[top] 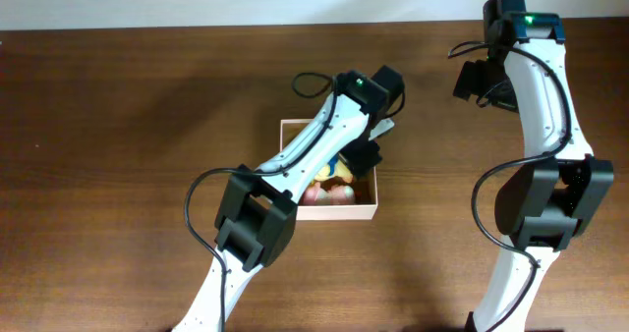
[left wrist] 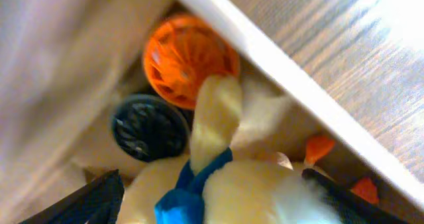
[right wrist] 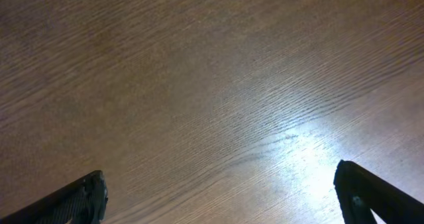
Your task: Pack container
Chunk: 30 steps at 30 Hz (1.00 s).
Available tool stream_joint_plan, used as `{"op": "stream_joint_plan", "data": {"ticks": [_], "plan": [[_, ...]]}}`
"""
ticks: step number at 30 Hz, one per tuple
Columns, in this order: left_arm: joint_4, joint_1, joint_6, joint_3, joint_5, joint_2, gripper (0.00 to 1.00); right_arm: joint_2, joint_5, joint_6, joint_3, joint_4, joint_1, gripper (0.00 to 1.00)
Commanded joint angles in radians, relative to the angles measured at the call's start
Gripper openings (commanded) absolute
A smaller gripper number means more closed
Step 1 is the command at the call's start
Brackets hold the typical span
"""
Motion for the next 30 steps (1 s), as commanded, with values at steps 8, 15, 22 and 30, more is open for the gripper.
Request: {"op": "stream_joint_plan", "data": {"ticks": [8, 15, 22, 30], "plan": [[0.018, 0.002, -0.002, 0.063, -0.015, -0.017, 0.92, -0.003, 0.001, 0.013, 0.002, 0.000, 0.000, 0.99], [0.019, 0.001, -0.002, 0.065, -0.015, -0.017, 0.91, -0.003, 0.001, 0.013, 0.002, 0.000, 0.000, 0.99], [0.011, 0.002, -0.002, 0.140, -0.016, -0.018, 0.91, -0.003, 0.001, 0.013, 0.002, 0.000, 0.000, 0.99], [-0.013, 0.008, -0.002, 0.282, -0.030, -0.018, 0.91, -0.003, 0.001, 0.013, 0.002, 0.000, 0.000, 0.99]]}}
